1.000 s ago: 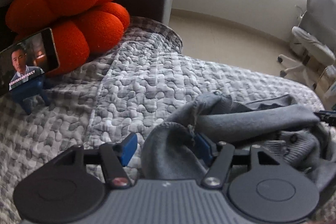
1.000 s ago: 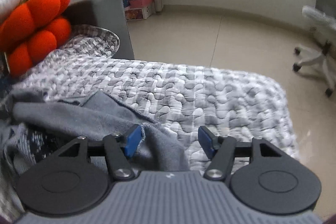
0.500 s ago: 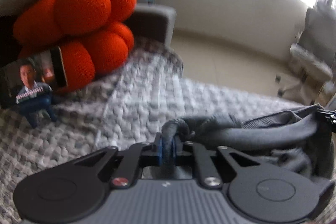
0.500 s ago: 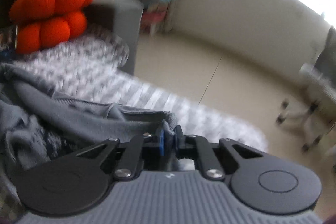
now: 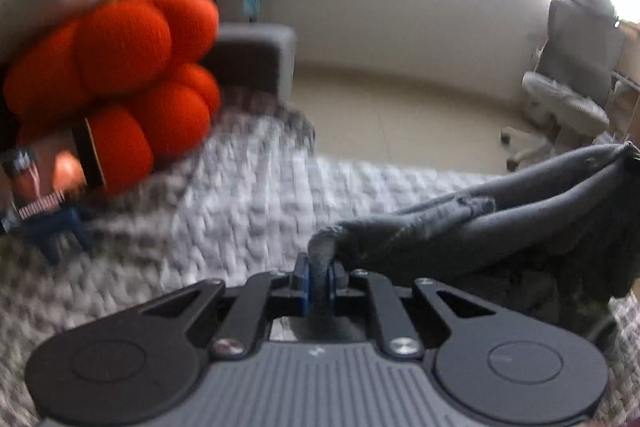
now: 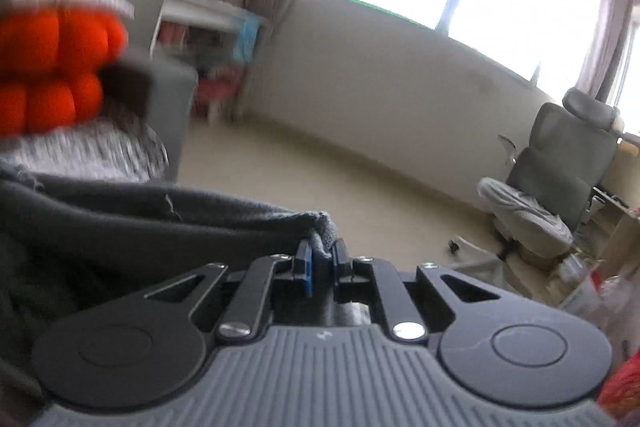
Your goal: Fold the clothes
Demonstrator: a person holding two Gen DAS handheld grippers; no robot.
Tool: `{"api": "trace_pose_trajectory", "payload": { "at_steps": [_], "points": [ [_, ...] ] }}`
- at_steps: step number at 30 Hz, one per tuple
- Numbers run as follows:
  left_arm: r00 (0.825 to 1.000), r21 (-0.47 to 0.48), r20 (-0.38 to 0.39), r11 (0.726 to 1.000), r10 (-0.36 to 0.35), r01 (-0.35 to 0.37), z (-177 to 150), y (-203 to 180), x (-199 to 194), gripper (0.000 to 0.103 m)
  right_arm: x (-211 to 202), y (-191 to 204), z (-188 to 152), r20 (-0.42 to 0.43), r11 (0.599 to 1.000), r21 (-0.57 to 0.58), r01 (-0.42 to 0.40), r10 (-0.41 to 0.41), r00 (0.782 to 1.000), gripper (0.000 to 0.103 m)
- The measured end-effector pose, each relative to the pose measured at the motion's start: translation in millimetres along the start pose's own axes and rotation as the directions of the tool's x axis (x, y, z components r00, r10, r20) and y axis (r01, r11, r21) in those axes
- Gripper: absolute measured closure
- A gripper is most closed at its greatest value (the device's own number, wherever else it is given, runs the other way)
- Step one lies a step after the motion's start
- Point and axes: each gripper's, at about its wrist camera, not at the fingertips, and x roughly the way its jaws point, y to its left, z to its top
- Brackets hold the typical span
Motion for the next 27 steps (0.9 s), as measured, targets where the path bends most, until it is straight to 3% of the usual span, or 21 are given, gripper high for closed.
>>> {"api": "trace_pose_trajectory", "payload": {
  "at_steps": [3,8,14,18,21,24,27],
  "points": [
    [0.997,-0.024,0.078,1.000,-0.018,0.019,6.8,7.5,-16.7,0.095,-11.9,1.3,7.6,0.070,1.000,-0.009,0.016,-0.015,0.997,0.094],
    [0.973,-0.042,0.227,0.997,-0.046,0.057,13.2,14.1,-52.4,0.095,-40.8,-13.2,14.8,0.173,0.999,0.029,0.032,-0.037,0.984,0.094],
    [0.952,-0.055,0.301,0.995,-0.058,0.078,20.3,10.4,-72.7,0.095,-63.6,-14.7,15.8,0.242,0.998,0.033,0.046,-0.052,0.969,0.093],
    [0.927,-0.107,0.369,0.988,-0.068,0.115,30.7,14.2,-99.3,0.095,-90.5,-19.9,22.3,0.340,0.995,0.065,0.072,-0.090,0.936,0.093],
    [0.877,-0.114,0.472,0.980,-0.090,0.162,39.5,14.7,-141.4,0.095,-122.1,-24.0,34.6,0.449,0.989,0.090,0.115,-0.143,0.882,0.094],
    [0.807,-0.107,0.572,0.962,-0.146,0.250,47.0,16.1,-194.0,0.095,-154.3,-28.9,44.4,0.543,0.978,0.111,0.175,-0.207,0.814,0.094],
    [0.731,-0.096,0.642,0.922,-0.231,0.376,53.4,19.2,-248.9,0.095,-188.7,-40.6,55.0,0.625,0.961,0.158,0.226,-0.275,0.730,0.094]
  ]
}}
